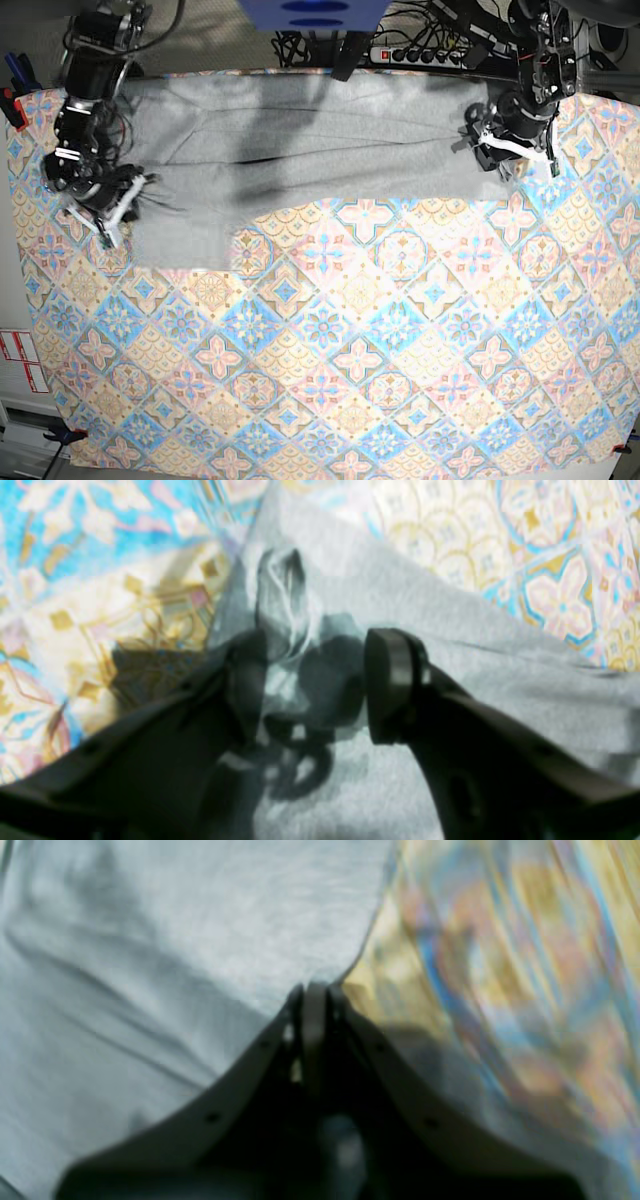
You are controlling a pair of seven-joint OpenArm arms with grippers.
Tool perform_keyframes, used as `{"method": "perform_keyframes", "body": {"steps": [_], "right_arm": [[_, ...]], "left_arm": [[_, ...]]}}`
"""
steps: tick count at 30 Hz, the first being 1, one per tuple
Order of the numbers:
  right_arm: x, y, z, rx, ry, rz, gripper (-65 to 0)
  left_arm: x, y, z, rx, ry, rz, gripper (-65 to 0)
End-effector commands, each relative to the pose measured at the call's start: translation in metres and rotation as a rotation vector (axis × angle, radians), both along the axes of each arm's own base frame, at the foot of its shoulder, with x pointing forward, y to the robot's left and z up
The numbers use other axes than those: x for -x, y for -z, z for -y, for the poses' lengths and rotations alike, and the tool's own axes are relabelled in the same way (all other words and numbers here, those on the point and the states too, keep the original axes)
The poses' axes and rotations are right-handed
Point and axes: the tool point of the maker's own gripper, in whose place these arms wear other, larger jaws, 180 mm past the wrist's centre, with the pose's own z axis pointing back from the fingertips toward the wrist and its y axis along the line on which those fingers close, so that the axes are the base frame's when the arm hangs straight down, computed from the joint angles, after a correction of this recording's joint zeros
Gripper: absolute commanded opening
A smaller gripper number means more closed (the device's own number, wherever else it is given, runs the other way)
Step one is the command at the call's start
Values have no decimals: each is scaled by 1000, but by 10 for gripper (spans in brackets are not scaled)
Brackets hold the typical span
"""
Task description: Fold the T-shirt properly
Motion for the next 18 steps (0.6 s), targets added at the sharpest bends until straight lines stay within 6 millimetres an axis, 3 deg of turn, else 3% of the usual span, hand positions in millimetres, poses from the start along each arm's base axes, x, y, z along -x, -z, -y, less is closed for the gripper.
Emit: {"method": "perform_keyframes", "body": {"steps": [1,8,14,18], "right_arm": [[-10,-22,14,40,10,62,-648],[22,-66,24,187,25,91,-648],[49,-92,2,138,4,128,-648],[76,-102,2,118,17,127,-648]], "left_arm": [[-6,-8,-1,-8,7,32,-328],[-6,-8,-2,-9,5,31,-328],[-6,-8,-2,-9,4,32,-328],[-7,-8,-2,-9,4,34,-328]]}}
